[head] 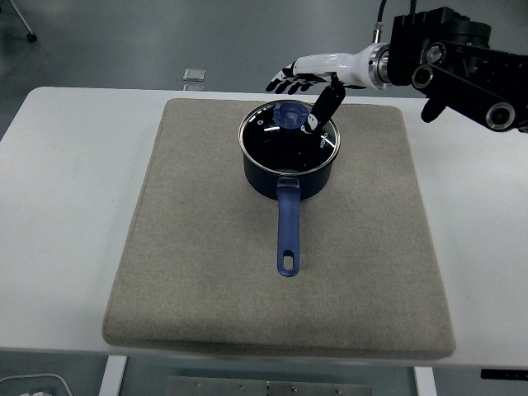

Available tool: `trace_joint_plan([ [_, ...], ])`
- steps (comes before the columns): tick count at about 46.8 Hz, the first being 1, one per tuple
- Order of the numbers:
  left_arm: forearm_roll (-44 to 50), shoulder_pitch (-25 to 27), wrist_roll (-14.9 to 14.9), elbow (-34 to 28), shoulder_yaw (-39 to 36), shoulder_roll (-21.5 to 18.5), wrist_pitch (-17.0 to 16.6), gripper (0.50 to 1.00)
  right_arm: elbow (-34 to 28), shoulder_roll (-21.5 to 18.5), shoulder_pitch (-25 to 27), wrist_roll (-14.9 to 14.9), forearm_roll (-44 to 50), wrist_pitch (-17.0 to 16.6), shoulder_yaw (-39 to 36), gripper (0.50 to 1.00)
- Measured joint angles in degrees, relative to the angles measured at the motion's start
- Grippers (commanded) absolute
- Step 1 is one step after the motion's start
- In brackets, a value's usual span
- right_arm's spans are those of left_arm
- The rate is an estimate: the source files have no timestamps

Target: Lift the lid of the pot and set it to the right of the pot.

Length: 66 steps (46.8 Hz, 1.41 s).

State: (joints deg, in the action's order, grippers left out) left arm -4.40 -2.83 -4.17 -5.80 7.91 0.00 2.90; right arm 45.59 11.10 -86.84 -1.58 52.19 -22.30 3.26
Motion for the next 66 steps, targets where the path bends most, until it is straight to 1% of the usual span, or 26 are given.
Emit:
trace_joint_plan([
  [5, 0.0, 0.0, 0.0, 0.0, 0.0, 0.0, 0.0, 1.000, -0.3, -0.4, 0.0, 0.0, 1.6, 1.2, 0.9, 0.897],
  [13, 0.0, 0.0, 0.0, 0.0, 0.0, 0.0, 0.0, 1.000, -0.5, -0.5, 0.1, -0.1, 3.0, 1.6, 1.6, 0.832],
  [20, 0.0, 0.0, 0.0, 0.0, 0.0, 0.0, 0.0, 1.000, -0.5, -0.6, 0.1, -0.1, 3.5, 1.8, 1.6, 0.805],
  [35, 0.0, 0.0, 0.0, 0.0, 0.0, 0.0, 0.0, 1.000, -0.5, -1.5, 0.3, -0.1, 3.6, 2.1, 1.5, 0.803],
  [38, 0.0, 0.0, 0.0, 0.0, 0.0, 0.0, 0.0, 1.000, -0.5, -1.5, 0.3, -0.1, 3.6, 2.2, 1.5, 0.795],
  [41, 0.0, 0.0, 0.0, 0.0, 0.0, 0.0, 0.0, 1.000, -0.5, -1.6, 0.3, -0.1, 3.7, 2.2, 1.5, 0.768],
  [44, 0.0, 0.0, 0.0, 0.0, 0.0, 0.0, 0.0, 1.000, -0.5, -1.6, 0.4, -0.1, 3.7, 2.2, 1.6, 0.754],
  [46, 0.0, 0.0, 0.0, 0.0, 0.0, 0.0, 0.0, 1.000, -0.5, -1.7, 0.4, -0.1, 3.7, 2.2, 1.6, 0.725],
  [48, 0.0, 0.0, 0.0, 0.0, 0.0, 0.0, 0.0, 1.000, -0.4, -1.7, 0.4, -0.1, 3.7, 2.1, 1.6, 0.713],
  [53, 0.0, 0.0, 0.0, 0.0, 0.0, 0.0, 0.0, 1.000, -0.5, -1.7, 0.4, -0.1, 3.8, 1.9, 1.7, 0.660],
  [55, 0.0, 0.0, 0.0, 0.0, 0.0, 0.0, 0.0, 1.000, -0.5, -1.7, 0.4, -0.1, 3.8, 1.9, 1.7, 0.650],
  [61, 0.0, 0.0, 0.0, 0.0, 0.0, 0.0, 0.0, 1.000, -0.5, -1.7, 0.1, -0.1, 3.8, 1.6, 1.7, 0.584],
  [63, 0.0, 0.0, 0.0, 0.0, 0.0, 0.0, 0.0, 1.000, -0.5, -1.6, 0.0, -0.1, 3.7, 1.5, 1.7, 0.578],
  [66, 0.0, 0.0, 0.0, 0.0, 0.0, 0.0, 0.0, 1.000, -0.5, -1.6, -0.3, -0.2, 3.7, 1.5, 1.6, 0.548],
])
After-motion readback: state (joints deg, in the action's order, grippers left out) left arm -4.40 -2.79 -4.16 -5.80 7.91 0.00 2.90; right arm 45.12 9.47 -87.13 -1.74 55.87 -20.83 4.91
